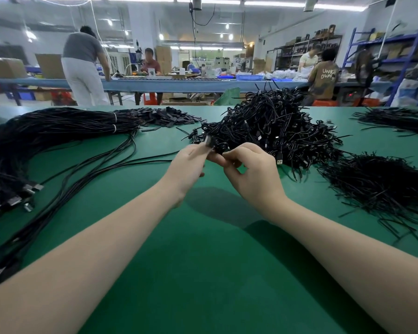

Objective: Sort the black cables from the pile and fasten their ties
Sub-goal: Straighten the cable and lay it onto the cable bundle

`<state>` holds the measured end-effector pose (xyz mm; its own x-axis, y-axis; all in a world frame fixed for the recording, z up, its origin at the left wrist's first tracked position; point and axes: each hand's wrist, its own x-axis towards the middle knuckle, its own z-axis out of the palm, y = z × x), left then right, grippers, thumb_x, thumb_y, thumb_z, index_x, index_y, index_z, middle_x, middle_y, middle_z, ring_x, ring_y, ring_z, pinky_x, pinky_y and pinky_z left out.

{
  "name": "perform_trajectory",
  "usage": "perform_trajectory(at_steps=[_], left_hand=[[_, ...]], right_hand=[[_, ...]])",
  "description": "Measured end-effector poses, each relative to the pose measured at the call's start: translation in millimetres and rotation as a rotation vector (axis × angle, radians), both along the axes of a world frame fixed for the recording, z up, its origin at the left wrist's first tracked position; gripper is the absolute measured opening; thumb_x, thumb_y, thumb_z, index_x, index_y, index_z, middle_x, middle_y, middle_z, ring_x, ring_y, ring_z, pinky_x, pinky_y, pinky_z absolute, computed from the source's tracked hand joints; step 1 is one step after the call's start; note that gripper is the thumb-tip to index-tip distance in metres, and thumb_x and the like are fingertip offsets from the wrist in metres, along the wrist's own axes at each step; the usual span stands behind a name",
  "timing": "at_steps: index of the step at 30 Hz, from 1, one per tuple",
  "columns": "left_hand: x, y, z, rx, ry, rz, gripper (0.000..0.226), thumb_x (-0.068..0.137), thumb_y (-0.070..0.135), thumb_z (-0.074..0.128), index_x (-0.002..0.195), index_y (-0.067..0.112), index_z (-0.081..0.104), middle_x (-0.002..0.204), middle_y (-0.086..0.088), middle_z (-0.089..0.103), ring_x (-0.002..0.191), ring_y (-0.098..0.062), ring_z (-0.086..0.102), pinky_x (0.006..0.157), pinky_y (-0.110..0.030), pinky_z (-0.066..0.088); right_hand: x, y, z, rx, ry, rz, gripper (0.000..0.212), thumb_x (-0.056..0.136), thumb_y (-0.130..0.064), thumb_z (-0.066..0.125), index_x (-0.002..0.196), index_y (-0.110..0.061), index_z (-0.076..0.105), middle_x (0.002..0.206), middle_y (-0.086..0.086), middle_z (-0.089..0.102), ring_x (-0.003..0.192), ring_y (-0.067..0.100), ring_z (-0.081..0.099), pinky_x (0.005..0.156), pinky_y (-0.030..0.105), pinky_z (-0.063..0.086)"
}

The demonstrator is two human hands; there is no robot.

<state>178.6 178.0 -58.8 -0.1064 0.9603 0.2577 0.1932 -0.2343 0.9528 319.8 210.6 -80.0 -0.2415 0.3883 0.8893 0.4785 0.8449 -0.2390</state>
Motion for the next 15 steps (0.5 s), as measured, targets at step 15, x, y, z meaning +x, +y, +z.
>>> perform_trajectory(at_steps=[15], left_hand=[[4.1,4.2,-9.0,0.053,-0.017,0.016,0.033,0.095,0.021,0.039,0.084,0.033,0.069,0.083,0.004,0.063,0.069,-0.012,0.058,0.055,-0.022,0.040]], right_hand=[[1.1,-1.0,0.7,-0.049,-0.082,-0.024,0.007,0.082,0.000,0.065,0.077,0.002,0.069,0.070,0.013,0.062,0.066,0.032,0.057,0.056,0.044,0.049]])
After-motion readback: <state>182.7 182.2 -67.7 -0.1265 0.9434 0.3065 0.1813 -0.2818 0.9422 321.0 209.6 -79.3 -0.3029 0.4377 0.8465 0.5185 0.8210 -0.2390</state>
